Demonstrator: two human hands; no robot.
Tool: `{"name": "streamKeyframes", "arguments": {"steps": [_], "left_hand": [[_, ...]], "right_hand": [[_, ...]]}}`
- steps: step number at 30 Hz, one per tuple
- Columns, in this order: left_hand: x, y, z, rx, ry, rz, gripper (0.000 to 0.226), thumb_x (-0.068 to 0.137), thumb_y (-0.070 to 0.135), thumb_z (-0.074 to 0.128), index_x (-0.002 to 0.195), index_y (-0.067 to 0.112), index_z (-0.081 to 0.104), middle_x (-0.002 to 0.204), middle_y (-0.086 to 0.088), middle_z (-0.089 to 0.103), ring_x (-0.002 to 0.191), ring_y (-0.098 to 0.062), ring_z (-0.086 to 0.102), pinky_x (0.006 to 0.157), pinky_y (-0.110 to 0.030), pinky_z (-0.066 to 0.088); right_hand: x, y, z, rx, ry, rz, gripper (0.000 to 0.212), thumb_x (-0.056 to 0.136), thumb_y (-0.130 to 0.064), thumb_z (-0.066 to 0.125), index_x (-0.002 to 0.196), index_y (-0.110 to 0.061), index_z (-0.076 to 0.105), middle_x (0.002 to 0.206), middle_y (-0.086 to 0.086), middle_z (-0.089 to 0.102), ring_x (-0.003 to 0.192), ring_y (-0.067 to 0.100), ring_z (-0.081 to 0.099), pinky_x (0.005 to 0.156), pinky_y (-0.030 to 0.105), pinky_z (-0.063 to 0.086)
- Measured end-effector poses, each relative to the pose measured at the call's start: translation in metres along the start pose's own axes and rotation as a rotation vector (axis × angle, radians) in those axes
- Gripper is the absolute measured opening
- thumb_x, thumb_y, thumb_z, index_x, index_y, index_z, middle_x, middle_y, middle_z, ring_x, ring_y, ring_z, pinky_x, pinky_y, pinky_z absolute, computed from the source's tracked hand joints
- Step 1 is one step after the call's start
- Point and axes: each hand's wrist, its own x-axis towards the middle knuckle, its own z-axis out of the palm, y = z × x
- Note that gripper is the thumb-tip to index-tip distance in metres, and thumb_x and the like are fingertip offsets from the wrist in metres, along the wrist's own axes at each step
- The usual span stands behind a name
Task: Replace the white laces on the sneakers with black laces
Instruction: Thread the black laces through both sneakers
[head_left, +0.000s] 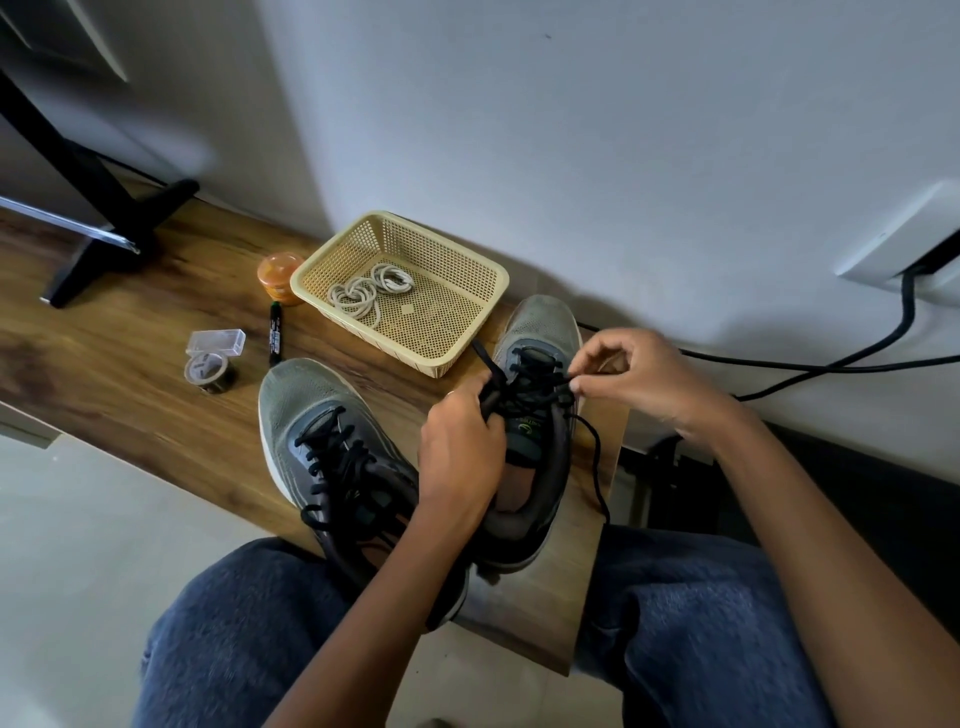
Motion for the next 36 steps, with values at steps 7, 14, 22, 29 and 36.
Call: {"name": "streamKeyframes", "arguments": {"steps": [7, 14, 22, 29, 36], "left_hand": [[0.001, 0.0, -0.003, 0.027, 0.015, 0.041, 0.026, 0.09, 0.013, 0.056, 0.111, 0.025, 0.065, 0.093, 0.001, 0.069, 0.09, -0.022, 0.062, 0.078, -0.037, 0.051], [0.012, -0.009, -0.013, 0.011, -0.096, 0.049, 0.028, 0.083, 0.019, 0.066, 0.11, 0.027, 0.063, 0.107, 0.003, 0.069, 0.107, -0.016, 0.062, 0.09, -0.034, 0.05], [0.01, -0.008, -0.013, 0.034, -0.081, 0.084, 0.026, 0.087, 0.02, 0.063, 0.112, 0.021, 0.058, 0.106, -0.004, 0.069, 0.102, -0.024, 0.063, 0.088, -0.042, 0.051], [0.008, -0.008, -0.012, 0.149, -0.046, 0.132, 0.028, 0.09, 0.015, 0.054, 0.118, 0.023, 0.056, 0.096, -0.008, 0.068, 0.094, -0.032, 0.062, 0.082, -0.044, 0.05], [0.006, -0.007, -0.012, 0.194, -0.044, 0.151, 0.028, 0.09, 0.021, 0.056, 0.118, 0.026, 0.056, 0.102, -0.002, 0.068, 0.097, -0.027, 0.062, 0.081, -0.039, 0.049]], "right_hand": [[0.005, 0.004, -0.003, 0.07, 0.283, 0.003, 0.02, 0.086, -0.003, 0.061, 0.078, -0.019, 0.068, 0.079, -0.006, 0.067, 0.071, 0.003, 0.056, 0.065, 0.01, 0.044], [-0.003, -0.017, 0.011, -0.015, 0.141, -0.119, 0.022, 0.086, -0.01, 0.06, 0.076, -0.028, 0.067, 0.078, -0.009, 0.065, 0.063, -0.002, 0.051, 0.062, 0.015, 0.042], [-0.004, -0.034, 0.039, -0.504, 0.009, -0.195, 0.023, 0.084, -0.045, 0.067, 0.089, -0.023, 0.066, 0.096, -0.011, 0.059, 0.099, 0.013, 0.039, 0.092, 0.041, 0.033], [-0.007, -0.033, 0.021, 0.053, 0.1, -0.167, 0.014, 0.088, -0.02, 0.068, 0.074, -0.022, 0.065, 0.072, -0.01, 0.062, 0.067, 0.0, 0.053, 0.071, 0.028, 0.042], [-0.003, -0.031, 0.02, 0.23, 0.194, -0.086, 0.005, 0.091, -0.008, 0.063, 0.086, -0.007, 0.063, 0.067, 0.003, 0.063, 0.054, 0.005, 0.062, 0.05, 0.016, 0.048]]}}
